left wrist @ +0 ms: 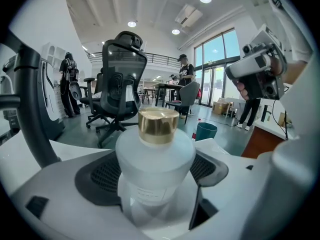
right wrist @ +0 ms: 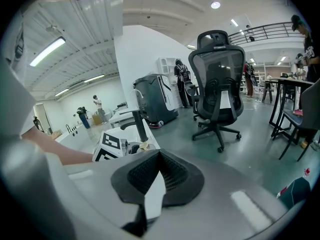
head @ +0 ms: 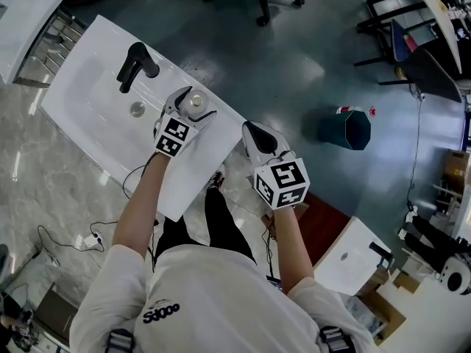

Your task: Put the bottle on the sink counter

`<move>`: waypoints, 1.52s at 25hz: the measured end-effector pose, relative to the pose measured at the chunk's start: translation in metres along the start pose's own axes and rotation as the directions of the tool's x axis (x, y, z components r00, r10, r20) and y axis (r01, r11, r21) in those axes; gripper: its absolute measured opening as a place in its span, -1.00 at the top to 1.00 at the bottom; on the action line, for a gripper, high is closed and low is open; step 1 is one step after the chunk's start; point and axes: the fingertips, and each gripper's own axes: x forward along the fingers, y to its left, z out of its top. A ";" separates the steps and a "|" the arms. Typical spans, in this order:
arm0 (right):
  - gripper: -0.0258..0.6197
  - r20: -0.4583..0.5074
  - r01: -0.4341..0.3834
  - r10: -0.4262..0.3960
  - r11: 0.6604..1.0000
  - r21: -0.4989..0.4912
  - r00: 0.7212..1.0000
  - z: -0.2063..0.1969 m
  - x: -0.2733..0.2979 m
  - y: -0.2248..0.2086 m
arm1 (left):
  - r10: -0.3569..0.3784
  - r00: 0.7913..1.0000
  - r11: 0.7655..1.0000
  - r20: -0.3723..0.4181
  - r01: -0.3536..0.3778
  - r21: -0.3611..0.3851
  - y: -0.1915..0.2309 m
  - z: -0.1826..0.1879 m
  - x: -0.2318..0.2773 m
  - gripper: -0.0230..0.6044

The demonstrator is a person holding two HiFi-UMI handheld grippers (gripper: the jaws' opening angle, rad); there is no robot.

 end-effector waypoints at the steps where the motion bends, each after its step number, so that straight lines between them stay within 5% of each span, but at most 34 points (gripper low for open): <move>1: 0.89 0.000 -0.002 0.002 1.000 -0.001 1.000 0.000 0.001 -0.001 | 0.005 1.000 1.000 -0.013 -0.005 -0.003 0.002 -0.003 -0.001 -0.35; 16: 0.89 0.033 0.006 -0.005 0.999 -0.038 0.999 0.021 -0.004 0.014 | 0.067 0.997 0.997 -0.025 -0.067 -0.028 0.028 -0.021 -0.062 -0.36; 28: 0.89 0.130 0.036 -0.024 0.995 -0.093 0.991 0.068 -0.017 0.042 | 0.148 0.986 0.988 0.083 -0.144 -0.052 0.053 0.002 -0.140 -0.33; 31: 0.89 0.151 0.034 -0.017 0.993 -0.112 0.988 0.081 -0.020 0.053 | 0.158 0.978 0.986 0.134 -0.149 -0.077 0.061 0.022 -0.165 -0.14; 35: 0.89 0.173 0.026 0.000 0.989 -0.149 0.985 0.099 -0.022 0.066 | 0.178 0.961 0.982 0.212 -0.160 -0.101 0.070 0.051 -0.197 0.47; 38: 0.89 0.190 0.019 0.013 0.986 -0.166 0.982 0.111 -0.024 0.074 | 0.209 0.944 0.976 0.256 -0.185 -0.114 0.076 0.069 -0.221 0.68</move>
